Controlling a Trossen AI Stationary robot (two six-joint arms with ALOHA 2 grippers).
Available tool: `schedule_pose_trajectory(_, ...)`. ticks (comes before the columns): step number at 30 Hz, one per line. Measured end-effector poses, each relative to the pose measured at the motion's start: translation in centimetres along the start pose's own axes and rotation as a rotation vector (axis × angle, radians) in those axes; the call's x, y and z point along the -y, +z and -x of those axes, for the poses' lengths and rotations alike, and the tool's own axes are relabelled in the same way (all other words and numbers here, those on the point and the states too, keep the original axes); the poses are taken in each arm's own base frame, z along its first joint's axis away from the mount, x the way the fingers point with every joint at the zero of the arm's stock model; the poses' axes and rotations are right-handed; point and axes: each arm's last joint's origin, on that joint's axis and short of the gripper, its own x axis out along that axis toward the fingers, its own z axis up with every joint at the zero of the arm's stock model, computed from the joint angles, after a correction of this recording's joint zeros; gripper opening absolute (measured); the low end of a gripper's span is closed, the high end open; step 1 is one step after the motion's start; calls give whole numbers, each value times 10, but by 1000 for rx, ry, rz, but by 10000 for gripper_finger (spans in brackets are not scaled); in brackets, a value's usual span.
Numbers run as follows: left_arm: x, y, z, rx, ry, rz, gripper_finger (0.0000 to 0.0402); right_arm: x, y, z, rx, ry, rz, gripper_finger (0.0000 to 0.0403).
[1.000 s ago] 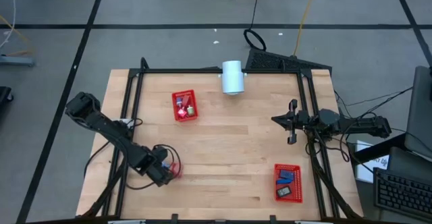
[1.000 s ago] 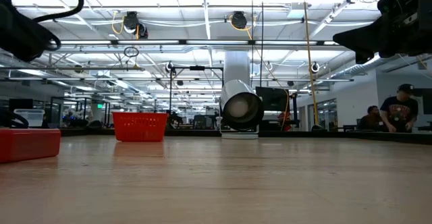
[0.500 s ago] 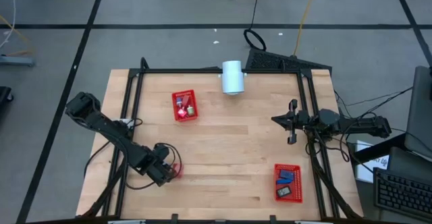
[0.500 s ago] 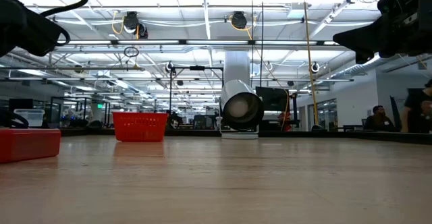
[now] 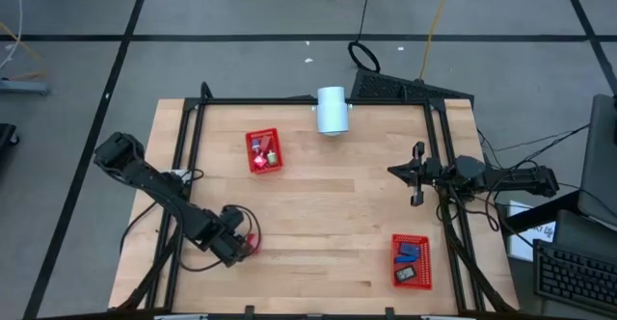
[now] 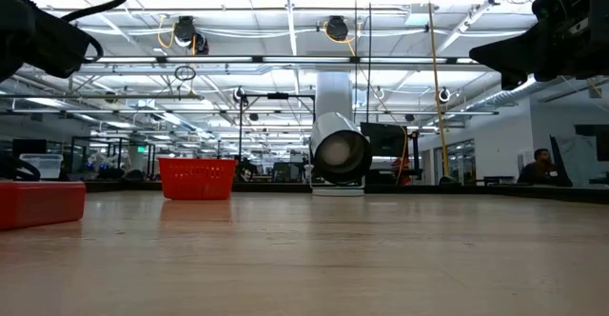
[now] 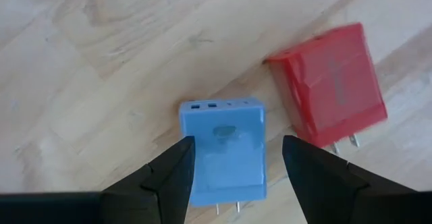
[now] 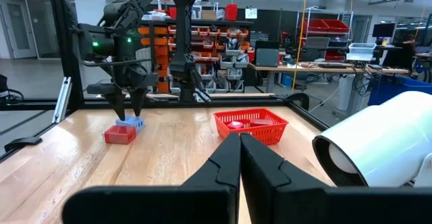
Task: Pick & Place Office items
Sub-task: Put the blue charger adapter into the top red bin
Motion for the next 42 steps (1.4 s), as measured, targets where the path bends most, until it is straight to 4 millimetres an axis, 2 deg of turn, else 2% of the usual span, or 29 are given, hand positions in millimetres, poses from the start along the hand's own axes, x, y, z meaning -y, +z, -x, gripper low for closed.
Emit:
schedule_pose_trajectory(4, 1, -1, 0, -16, -12, -35, 228, 0, 0, 0, 0, 0, 0, 0)
schedule_pose_trajectory(16, -2, -1, 0, -19, 25, 21, 227, 0, 0, 0, 0, 0, 0, 0)
schedule_pose_trajectory(25, 2, -2, -12, -45, 62, 18, 228, 0, 0, 0, 0, 0, 0, 0)
schedule_pose_trajectory(42, 7, -1, -17, 21, 35, 14, 228, 0, 0, 0, 0, 0, 0, 0)
